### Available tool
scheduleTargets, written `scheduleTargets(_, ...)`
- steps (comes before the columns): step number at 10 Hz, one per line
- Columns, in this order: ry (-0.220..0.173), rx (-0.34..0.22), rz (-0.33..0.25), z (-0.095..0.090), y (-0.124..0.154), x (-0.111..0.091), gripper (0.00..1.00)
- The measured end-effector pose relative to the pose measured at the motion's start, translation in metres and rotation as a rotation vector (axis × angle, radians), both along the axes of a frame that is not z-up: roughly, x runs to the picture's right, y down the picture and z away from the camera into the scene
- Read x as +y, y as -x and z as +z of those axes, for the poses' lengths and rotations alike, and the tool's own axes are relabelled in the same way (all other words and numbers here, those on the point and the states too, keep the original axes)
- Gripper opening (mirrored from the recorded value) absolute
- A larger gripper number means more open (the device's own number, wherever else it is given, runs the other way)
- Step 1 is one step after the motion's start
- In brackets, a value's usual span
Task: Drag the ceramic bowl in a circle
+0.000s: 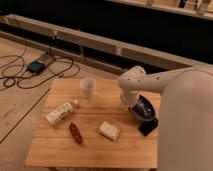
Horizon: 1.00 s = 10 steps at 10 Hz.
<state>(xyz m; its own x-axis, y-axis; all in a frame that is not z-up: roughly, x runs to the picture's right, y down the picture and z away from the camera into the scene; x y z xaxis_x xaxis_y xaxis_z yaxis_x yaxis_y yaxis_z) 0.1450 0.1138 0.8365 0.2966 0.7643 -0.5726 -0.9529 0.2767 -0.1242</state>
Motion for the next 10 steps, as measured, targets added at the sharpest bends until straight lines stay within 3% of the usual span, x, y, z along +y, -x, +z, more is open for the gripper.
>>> scheduleTargets(3, -0.006, 0.010, -0.021, 0.029, -0.016, -0.016, 0.00)
scheduleTargets(6, -0.040, -0.008, -0.047, 0.058, -0.011, -0.042, 0.00)
scheduleTargets(8, -0.078, -0.052, -0.064, 0.078, 0.011, -0.064, 0.00)
scheduleTargets(10, -0.111, -0.126, -0.075, 0.091, 0.052, -0.077, 0.00)
